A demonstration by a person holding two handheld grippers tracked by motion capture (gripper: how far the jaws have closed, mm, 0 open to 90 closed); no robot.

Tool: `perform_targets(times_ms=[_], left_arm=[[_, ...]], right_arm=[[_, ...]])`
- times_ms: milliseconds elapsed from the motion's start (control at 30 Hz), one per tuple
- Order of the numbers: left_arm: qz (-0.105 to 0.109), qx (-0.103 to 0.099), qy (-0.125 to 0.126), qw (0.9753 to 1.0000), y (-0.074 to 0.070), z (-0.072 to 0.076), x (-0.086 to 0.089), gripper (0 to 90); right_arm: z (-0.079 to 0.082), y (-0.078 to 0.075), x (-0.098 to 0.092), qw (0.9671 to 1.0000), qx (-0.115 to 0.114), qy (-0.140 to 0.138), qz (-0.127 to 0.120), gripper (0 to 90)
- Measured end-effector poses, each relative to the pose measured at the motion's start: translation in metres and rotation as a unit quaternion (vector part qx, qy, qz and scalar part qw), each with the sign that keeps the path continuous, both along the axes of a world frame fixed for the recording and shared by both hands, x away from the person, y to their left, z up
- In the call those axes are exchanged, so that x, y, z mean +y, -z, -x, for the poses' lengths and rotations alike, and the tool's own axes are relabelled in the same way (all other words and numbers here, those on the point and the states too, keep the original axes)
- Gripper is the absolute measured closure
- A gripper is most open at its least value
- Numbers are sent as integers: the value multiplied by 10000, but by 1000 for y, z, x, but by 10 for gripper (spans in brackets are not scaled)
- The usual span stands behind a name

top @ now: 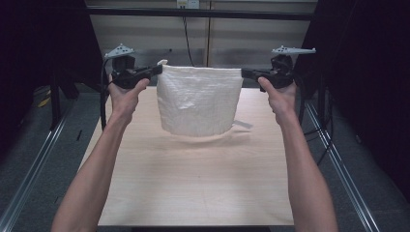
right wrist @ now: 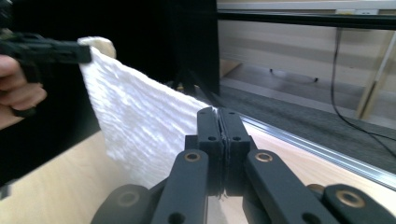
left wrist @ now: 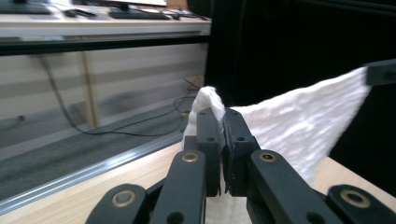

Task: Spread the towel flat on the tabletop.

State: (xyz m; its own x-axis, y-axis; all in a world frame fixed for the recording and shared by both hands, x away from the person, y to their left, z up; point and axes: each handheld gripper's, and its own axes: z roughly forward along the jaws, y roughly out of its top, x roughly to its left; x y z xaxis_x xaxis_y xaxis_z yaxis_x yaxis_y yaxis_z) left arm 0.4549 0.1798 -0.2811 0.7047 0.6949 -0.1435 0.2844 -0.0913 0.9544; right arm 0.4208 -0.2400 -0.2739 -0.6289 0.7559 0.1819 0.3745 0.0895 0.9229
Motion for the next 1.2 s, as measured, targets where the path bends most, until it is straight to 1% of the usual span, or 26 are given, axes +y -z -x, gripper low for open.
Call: perform_targets(times_ms=[67, 100, 133, 200, 233, 267, 300, 333, 367, 400, 467, 533, 567, 633, 667, 700, 733, 767, 867, 933, 1000, 1033, 1067, 1100, 1133, 1200], left_arm=[[231, 90, 42, 9997, 5, -1, 4, 871], [151, 100, 41, 9998, 14, 3, 5, 871], [151, 100, 41, 9998, 14, 3, 5, 871], [126, 141, 106, 9998, 28, 8, 6, 871], [229, 238, 221, 9992, 43, 15, 9, 871], [229, 238, 221, 9992, 43, 15, 9, 871], [202, 273, 246, 9991, 50, 19, 10, 871], [241, 314, 250, 9989, 63, 26, 12, 871], [241, 314, 250, 9989, 63, 26, 12, 871], [245, 368, 287, 9986, 73, 32, 14, 871], [260, 429, 289, 9983, 87, 43, 15, 871], [219, 424, 243, 9986, 91, 47, 15, 871], [267, 425, 167, 9986, 95, 52, 14, 871], [328, 454, 190, 9982, 102, 61, 16, 871], [388, 471, 224, 9979, 106, 65, 16, 871], [239, 517, 263, 9980, 112, 74, 16, 871], [239, 517, 263, 9980, 112, 74, 16, 871], [133, 538, 375, 9978, 118, 83, 17, 871], [101, 543, 445, 9975, 125, 93, 20, 870], [-185, 484, 462, 9976, 132, 104, 22, 870], [-207, 594, 572, 9964, 141, 113, 24, 870], [-217, 607, 588, 9962, 145, 117, 25, 870], [-124, 731, 641, 9952, 152, 121, 26, 870], [-127, 775, 627, 9949, 155, 123, 26, 870], [-166, 863, 652, 9940, 163, 127, 27, 869], [-136, 939, 690, 9931, 167, 131, 28, 869]], right_arm=[[-2, 3, 0, 10000, 4, -20, -49, 890], [-1, 8, 1, 10000, -4, -80, -29, 890], [-1, 8, 1, 10000, -4, -80, -29, 890], [3, 18, 3, 9999, 41, -105, 71, 890], [7, 33, 2, 9998, 160, -107, 67, 890], [9, 38, 2, 9997, 218, -87, 85, 890], [9, 38, 2, 9997, 218, -87, 85, 890], [16, 53, 2, 9993, 351, -137, 14, 891], [16, 53, 2, 9993, 351, -137, 14, 891], [18, 58, 3, 9991, 399, -134, 19, 891], [30, 79, 4, 9984, 519, -225, 9, 891], [34, 84, 5, 9982, 541, -243, 48, 891], [38, 89, 5, 9980, 570, -258, 54, 891], [53, 100, 5, 9980, 530, -347, -23, 891], [53, 100, 5, 9980, 530, -347, -23, 891], [63, 108, 5, 9978, 537, -377, -72, 890], [68, 113, 5, 9978, 541, -390, -64, 891], [73, 117, 4, 9977, 537, -403, -11, 891], [81, 126, 4, 9973, 594, -420, 17, 890], [89, 134, 3, 9967, 654, -478, 71, 890], [102, 144, 5, 9959, 696, -524, 248, 890], [102, 144, 5, 9959, 696, -524, 248, 890], [109, 153, 7, 9949, 759, -561, 342, 890], [109, 153, 7, 9949, 759, -561, 342, 890], [115, 161, 8, 9938, 858, -597, 372, 890], [121, 169, 8, 9927, 935, -634, 420, 890]])
